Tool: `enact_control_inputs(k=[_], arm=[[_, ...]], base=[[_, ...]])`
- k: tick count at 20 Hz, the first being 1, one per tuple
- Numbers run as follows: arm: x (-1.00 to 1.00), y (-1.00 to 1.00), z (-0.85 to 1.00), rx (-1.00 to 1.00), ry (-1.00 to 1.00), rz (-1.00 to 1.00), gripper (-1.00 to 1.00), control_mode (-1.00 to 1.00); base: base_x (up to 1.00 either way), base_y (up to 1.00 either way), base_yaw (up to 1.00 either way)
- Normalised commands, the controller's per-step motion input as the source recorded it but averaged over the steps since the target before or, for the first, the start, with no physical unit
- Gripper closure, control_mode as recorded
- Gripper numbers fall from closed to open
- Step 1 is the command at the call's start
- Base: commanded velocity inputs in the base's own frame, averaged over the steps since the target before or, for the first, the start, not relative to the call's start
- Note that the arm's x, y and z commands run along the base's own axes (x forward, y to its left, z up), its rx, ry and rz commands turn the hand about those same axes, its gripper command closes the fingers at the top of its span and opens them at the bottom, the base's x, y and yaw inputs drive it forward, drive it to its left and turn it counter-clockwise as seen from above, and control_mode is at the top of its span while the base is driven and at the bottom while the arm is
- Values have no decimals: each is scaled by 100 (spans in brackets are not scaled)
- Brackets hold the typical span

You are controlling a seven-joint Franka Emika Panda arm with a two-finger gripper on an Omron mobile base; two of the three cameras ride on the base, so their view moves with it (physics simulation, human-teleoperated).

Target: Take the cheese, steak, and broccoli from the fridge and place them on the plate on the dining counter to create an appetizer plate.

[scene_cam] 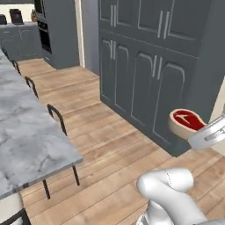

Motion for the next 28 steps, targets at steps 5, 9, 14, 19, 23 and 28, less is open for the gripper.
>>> enact_control_inputs(k=[5, 9, 14, 19, 23, 28], arm=[[0, 0, 0, 0, 0, 0, 100, 100], [0, 0, 0, 0, 0, 0, 100, 100], [0, 0, 0, 0, 0, 0, 100, 100], [0, 0, 0, 0, 0, 0, 100, 100], [0, 0, 0, 0, 0, 0, 100, 100], [0, 0, 0, 0, 0, 0, 100, 100]], base=[[100, -94, 49], [100, -65, 47], [100, -60, 45], [100, -74, 35], [100, -68, 23], [100, -32, 3]])
